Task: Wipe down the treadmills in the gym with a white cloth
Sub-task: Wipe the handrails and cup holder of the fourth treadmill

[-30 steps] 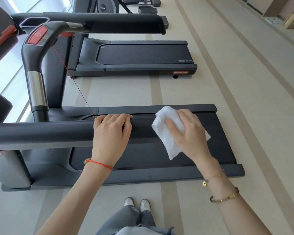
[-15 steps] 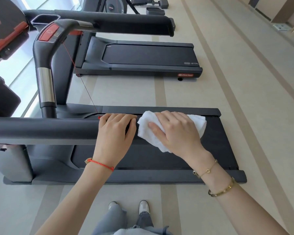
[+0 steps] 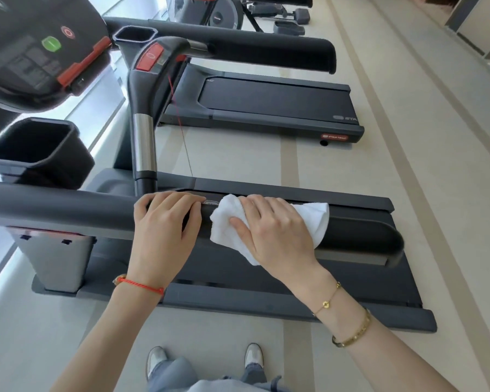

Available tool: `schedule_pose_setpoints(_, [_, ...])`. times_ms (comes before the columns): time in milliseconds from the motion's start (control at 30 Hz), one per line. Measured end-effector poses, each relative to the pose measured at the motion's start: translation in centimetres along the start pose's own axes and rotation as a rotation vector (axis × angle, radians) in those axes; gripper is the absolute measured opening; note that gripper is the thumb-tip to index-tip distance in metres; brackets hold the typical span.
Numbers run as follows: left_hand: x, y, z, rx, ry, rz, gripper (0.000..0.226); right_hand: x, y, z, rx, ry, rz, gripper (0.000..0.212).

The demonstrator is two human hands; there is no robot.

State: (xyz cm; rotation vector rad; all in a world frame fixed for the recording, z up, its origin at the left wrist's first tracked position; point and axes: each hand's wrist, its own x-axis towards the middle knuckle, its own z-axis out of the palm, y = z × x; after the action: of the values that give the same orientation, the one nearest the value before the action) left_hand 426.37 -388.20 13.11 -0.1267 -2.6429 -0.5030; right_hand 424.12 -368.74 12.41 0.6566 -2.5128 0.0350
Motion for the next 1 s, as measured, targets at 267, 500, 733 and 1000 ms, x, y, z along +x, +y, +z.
schedule_pose_setpoints(267, [0.5, -9.2, -3.6, -0.01, 0.022, -0.003, 0.023, 4.4, -7.8, 2.1, -0.004, 0.068, -0.011, 0.044])
schedule_pose_setpoints(500, [0.7, -18.5, -7.1, -0.024, 0.032, 0.031, 0.024, 8.9, -16.5, 4.0, -0.004, 0.097, -0.007, 0.043])
schedule_pose_setpoints(733, [0.9, -26.4, -10.0, -0.035, 0.063, -0.015, 0.025, 12.9, -23.3, 5.0, 0.03, 0.045, 0.01, 0.046])
schedule_pose_setpoints(1000, [1.0, -31.7, -12.6, -0.086, 0.043, -0.07, 0.021, 18.6, -31.5, 5.7, 0.076, -0.077, 0.059, 0.05])
